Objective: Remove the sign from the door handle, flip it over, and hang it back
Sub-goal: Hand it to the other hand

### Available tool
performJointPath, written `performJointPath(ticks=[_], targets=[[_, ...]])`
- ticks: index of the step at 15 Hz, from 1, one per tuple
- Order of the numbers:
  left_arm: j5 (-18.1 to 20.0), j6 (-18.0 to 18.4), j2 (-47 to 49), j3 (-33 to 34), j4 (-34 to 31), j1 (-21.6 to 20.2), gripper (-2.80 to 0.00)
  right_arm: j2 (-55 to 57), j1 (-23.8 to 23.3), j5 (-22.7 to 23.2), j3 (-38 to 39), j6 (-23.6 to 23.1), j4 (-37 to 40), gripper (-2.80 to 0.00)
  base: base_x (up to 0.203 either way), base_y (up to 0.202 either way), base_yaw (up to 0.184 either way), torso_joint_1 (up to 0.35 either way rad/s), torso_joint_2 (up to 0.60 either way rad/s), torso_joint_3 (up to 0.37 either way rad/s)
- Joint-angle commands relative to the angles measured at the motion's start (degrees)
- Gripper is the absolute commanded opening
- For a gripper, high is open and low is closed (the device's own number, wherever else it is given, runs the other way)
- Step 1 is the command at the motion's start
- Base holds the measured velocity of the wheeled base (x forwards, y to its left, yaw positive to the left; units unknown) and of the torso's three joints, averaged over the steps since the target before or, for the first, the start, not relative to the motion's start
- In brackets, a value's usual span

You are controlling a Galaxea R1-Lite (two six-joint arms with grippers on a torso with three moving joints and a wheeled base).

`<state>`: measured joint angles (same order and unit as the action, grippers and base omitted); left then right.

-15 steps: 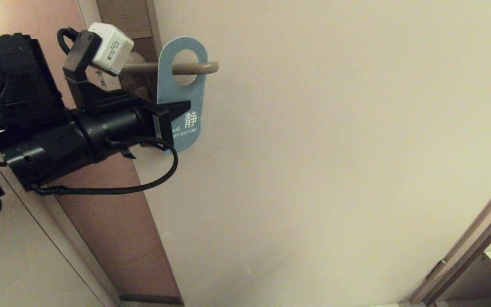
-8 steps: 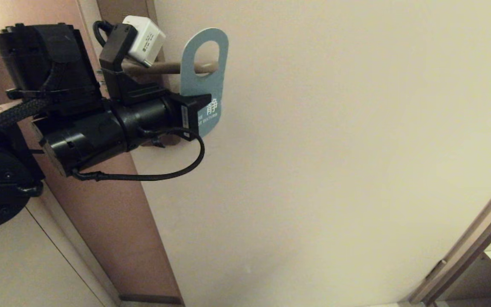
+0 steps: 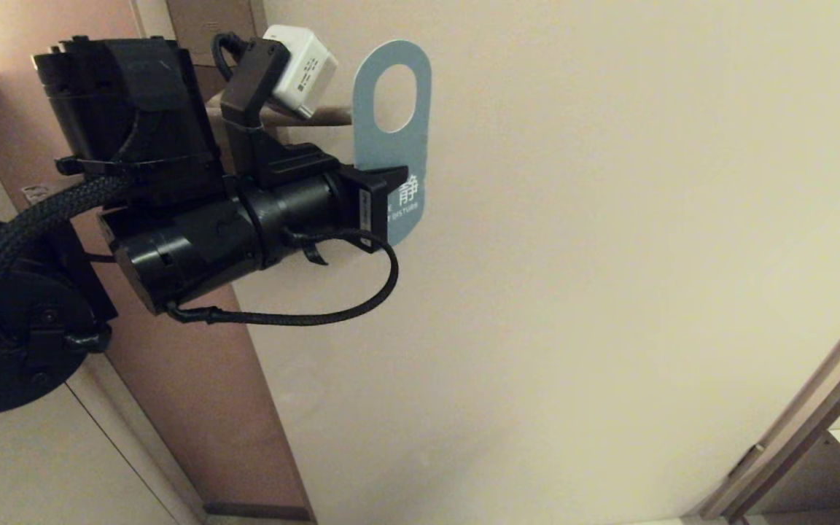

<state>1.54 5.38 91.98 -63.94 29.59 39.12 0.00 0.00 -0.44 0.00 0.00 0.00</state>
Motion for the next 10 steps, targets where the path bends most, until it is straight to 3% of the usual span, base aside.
performJointPath(ticks=[1, 7, 10], targets=[[-0.01, 0.06, -0.48, 0.14, 0.10, 2.17, -2.80, 0.00, 0.00, 0.00, 0.00, 0.00, 0.00, -2.80, 0.000, 0.000, 0.000, 0.000, 0.00, 0.000], [1.69, -0.05, -1.86, 1.13, -1.48, 11.48, -2.80, 0.00, 0.00, 0.00, 0.00, 0.00, 0.00, -2.80, 0.000, 0.000, 0.000, 0.000, 0.00, 0.000], [11.51, -0.65, -3.32, 1.64, -2.80, 11.23, -2.80, 0.00, 0.00, 0.00, 0.00, 0.00, 0.00, -2.80, 0.000, 0.000, 0.000, 0.000, 0.00, 0.000]])
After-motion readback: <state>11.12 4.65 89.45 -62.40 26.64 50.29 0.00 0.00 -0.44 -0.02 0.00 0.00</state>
